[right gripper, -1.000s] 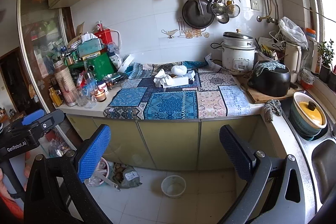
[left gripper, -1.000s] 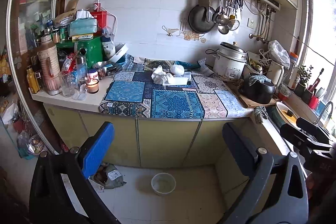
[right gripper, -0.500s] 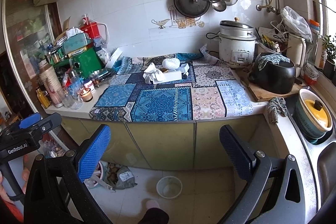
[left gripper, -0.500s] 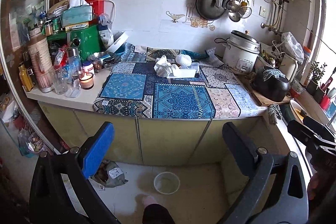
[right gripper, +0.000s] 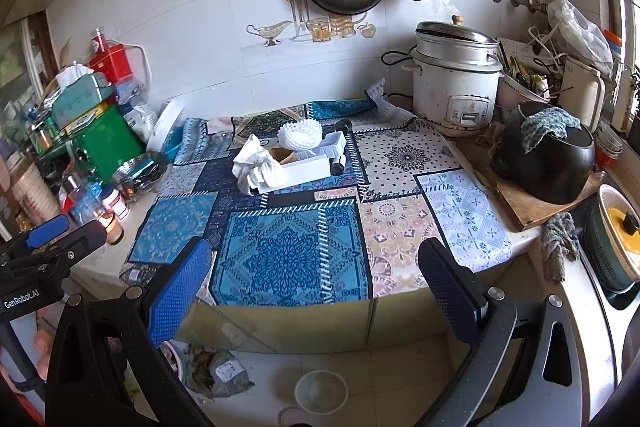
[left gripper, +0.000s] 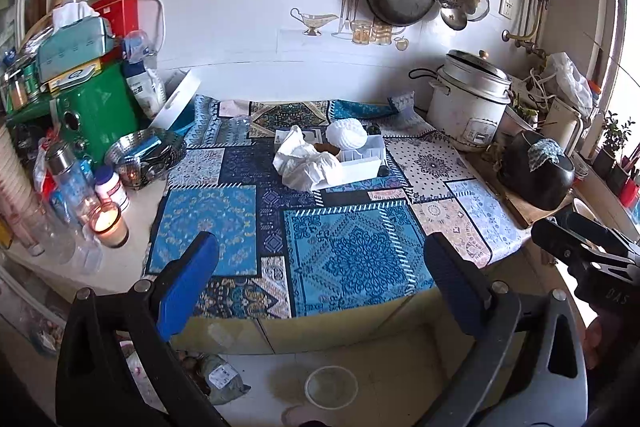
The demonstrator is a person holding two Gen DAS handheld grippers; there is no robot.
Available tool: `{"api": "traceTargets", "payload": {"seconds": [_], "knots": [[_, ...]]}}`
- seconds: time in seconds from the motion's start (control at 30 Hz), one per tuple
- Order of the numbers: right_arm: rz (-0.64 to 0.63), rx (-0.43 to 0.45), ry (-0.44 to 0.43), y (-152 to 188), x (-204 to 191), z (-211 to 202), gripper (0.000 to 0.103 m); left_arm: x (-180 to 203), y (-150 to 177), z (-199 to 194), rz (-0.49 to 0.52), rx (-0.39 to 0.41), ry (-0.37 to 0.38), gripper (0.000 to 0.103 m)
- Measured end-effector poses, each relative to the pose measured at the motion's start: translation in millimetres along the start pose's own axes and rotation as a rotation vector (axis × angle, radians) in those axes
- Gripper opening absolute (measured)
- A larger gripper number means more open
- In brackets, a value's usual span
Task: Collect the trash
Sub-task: 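Grasp the white tissue with the left tool while the right tool grasps the white foam net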
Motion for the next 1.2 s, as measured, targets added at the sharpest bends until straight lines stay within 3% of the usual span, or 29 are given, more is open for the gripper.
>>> {"api": "traceTargets", "payload": {"seconds": [0.33,0.47,0.63,0.93,1.1,1.2], "knots": [[0.065,-0.120,-0.017,-40,18,99,0.103,-21,-42,117,-0.025,-0.124,-0.016,0.100],[0.054,-0.155,-0.042,-62,33,142,0.103,-24,-55,167,-0.066,-0.169,-0.064,0.100],[0.007,-0.203,-0.138,-98,49,202,0.103,-22,-76,228,-0.128,-0.198,-0.158,0.100],[-0.043,-0.309,-0.262,-159,57,316,0.103,-47,-99,349,-0.342,-0.311,-0.252,0.100],[-0.054,-0.388,-0.319,-165,41,371,0.102,-66,-89,389,-0.490,-0.370,-0.222,0.100],[-0.049,-0.459,-0.353,-157,33,397,0.099,-60,-85,403,-0.496,-0.390,-0.223,0.100]]}}
Point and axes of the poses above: each gripper's, at about its wrist camera, not at the fingertips, and z roughly the way its jaws point, x to its right, y to its underside, the point moved 2 cm from there along z, roughly the way its jaws point, and after that the axes turned 2 degrees about -z, right-handed, at the moved point
